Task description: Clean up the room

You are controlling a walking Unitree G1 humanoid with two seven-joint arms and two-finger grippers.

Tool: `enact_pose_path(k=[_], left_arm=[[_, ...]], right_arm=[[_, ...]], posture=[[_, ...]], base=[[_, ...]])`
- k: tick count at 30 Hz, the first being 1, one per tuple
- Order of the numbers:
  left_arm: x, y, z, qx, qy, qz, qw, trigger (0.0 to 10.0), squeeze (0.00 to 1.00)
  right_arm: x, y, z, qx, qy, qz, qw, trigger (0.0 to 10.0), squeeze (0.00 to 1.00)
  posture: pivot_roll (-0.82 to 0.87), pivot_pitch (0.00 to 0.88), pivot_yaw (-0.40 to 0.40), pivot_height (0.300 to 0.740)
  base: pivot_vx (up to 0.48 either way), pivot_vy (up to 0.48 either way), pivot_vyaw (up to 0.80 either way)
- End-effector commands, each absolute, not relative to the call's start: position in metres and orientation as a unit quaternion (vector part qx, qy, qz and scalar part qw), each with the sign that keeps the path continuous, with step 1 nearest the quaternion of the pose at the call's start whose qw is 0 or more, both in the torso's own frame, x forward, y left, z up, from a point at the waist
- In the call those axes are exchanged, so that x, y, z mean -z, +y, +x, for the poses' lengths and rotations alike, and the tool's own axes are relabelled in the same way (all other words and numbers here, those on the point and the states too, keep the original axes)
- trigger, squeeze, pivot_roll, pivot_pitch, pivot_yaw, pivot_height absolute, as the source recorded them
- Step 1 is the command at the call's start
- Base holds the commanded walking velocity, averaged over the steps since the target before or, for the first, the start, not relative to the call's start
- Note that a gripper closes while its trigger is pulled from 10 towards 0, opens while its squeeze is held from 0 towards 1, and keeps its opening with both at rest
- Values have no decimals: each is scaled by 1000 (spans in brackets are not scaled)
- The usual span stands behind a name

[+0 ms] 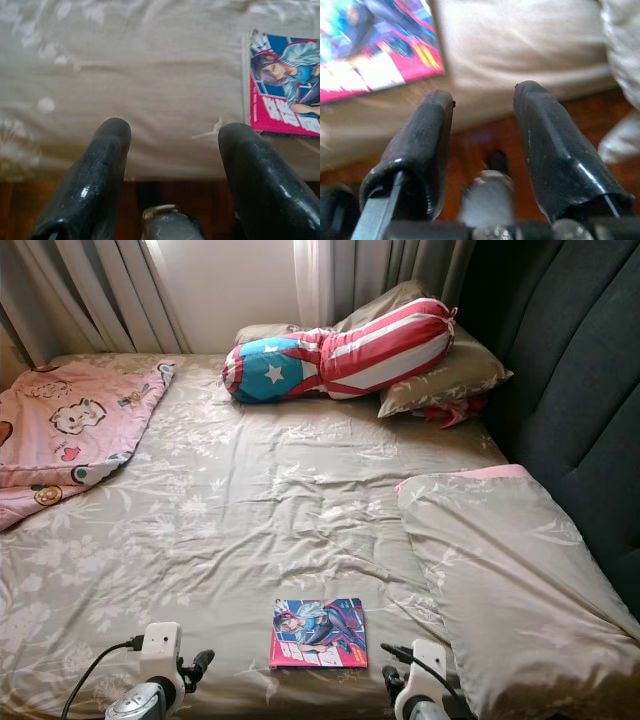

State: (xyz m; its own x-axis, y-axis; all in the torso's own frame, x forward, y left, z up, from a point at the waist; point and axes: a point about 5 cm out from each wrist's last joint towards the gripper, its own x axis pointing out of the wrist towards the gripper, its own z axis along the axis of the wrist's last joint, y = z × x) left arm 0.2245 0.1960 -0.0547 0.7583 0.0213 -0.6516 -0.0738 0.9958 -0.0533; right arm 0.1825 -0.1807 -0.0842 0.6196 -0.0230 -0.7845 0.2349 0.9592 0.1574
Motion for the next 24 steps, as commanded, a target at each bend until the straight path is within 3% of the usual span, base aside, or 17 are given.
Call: enact_pose_path(k=[1,24], left_arm=[[63,203,212,-42,371,-32,927,10000,0],[74,218,189,-60,405,-14,912,10000,0]], right_arm=[[85,-182,182,72,435,115,890,10000,0],[91,-175,169,71,453,120,881,10000,0]], posture=[[14,0,-31,740],[45,0,-19,740]], base=[[0,0,800],[0,0,800]])
